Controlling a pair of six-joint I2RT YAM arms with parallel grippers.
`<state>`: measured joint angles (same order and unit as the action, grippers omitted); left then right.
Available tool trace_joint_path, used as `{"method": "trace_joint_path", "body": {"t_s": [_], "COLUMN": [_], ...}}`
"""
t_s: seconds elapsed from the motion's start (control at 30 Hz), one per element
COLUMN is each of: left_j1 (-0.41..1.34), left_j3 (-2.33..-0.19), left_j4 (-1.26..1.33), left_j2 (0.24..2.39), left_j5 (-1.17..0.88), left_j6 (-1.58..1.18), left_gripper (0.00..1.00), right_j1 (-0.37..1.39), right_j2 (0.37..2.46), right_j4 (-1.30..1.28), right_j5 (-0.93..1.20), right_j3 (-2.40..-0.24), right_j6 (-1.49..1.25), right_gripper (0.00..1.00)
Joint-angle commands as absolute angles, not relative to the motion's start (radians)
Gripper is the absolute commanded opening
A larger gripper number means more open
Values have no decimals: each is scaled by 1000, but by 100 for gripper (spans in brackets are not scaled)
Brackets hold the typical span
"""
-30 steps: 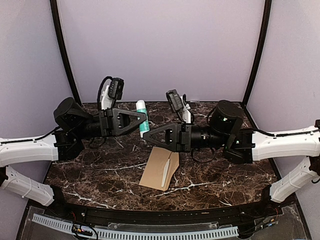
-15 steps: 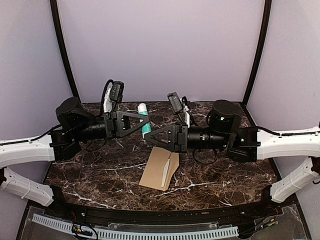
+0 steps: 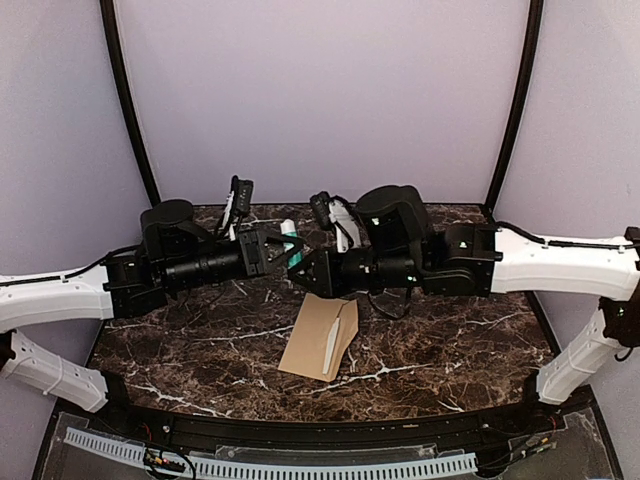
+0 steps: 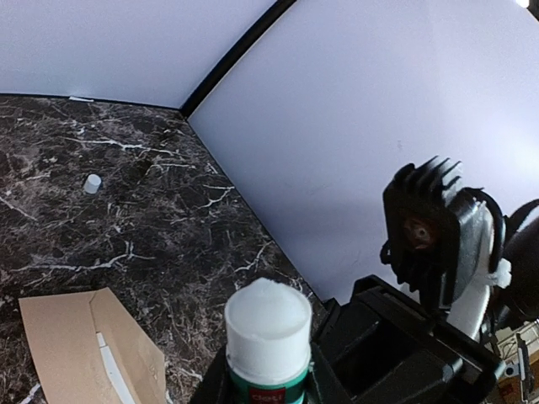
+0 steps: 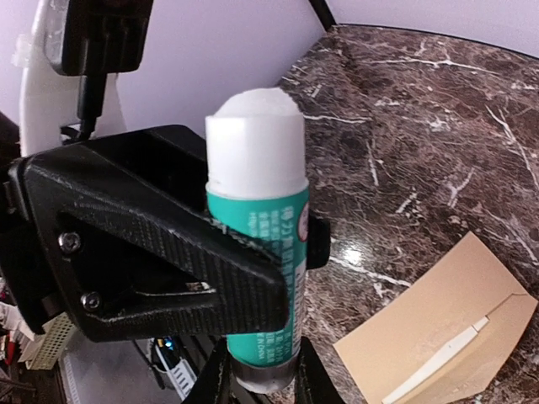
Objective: Place the letter into the envelope and seal it
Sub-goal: Screw the solid glue.
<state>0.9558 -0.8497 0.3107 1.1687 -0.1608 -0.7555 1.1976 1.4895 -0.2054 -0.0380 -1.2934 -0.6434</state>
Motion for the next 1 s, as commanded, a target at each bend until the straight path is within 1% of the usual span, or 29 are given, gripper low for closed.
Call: {"method": "trace_joint_path", "body": {"t_s": [0.0, 0.17, 0.23, 0.3, 0.37, 0.5, 0.57, 0.63, 0.67, 0.77, 0.83, 0.9, 0.97], "left_j1": [992, 995, 994, 995, 994, 990, 983, 976, 971, 965, 965, 965, 965], "left_j3": [-847, -834, -828, -824, -820, -827, -826, -820, -817, -805, -804, -803, -802], "left_j4": [251, 249, 256, 261, 269, 273, 289, 327, 363, 448, 505, 553, 597], "left_j2": [1213, 1238, 1233, 1218, 1201, 1171, 1157, 1140, 1131, 1119, 1118, 1119, 1120], "left_j5": [-133, -109, -102, -99, -94, -107, -126, -154, -177, -251, -346, -409, -461], "left_j6": [-821, -881, -894, -900, -902, -886, -885, -883, -882, -864, -846, -833, -828], "left_gripper": [0, 0, 0, 0, 0, 0, 0, 0, 0, 0, 0, 0, 0], "right_j1": [1218, 1240, 1242, 1242, 1242, 1239, 1233, 1219, 1205, 1167, 1144, 1135, 1134], "right_j2": [1585, 1660, 1660, 1636, 1589, 1462, 1396, 1343, 1315, 1242, 1208, 1198, 1209], "right_j4": [-297, -374, -372, -344, -294, -179, -126, -52, -14, 147, 283, 371, 403], "right_j5": [-240, -299, -300, -280, -250, -173, -94, 8, 81, 208, 285, 344, 383], "right_j3": [-1428, -1515, -1517, -1491, -1438, -1310, -1249, -1177, -1136, -1022, -963, -929, -934], "right_j6": [-640, -642, -643, -640, -631, -612, -594, -579, -581, -618, -656, -681, -684], "right_gripper": [11, 11, 11, 14, 19, 39, 50, 58, 61, 68, 71, 74, 74]}}
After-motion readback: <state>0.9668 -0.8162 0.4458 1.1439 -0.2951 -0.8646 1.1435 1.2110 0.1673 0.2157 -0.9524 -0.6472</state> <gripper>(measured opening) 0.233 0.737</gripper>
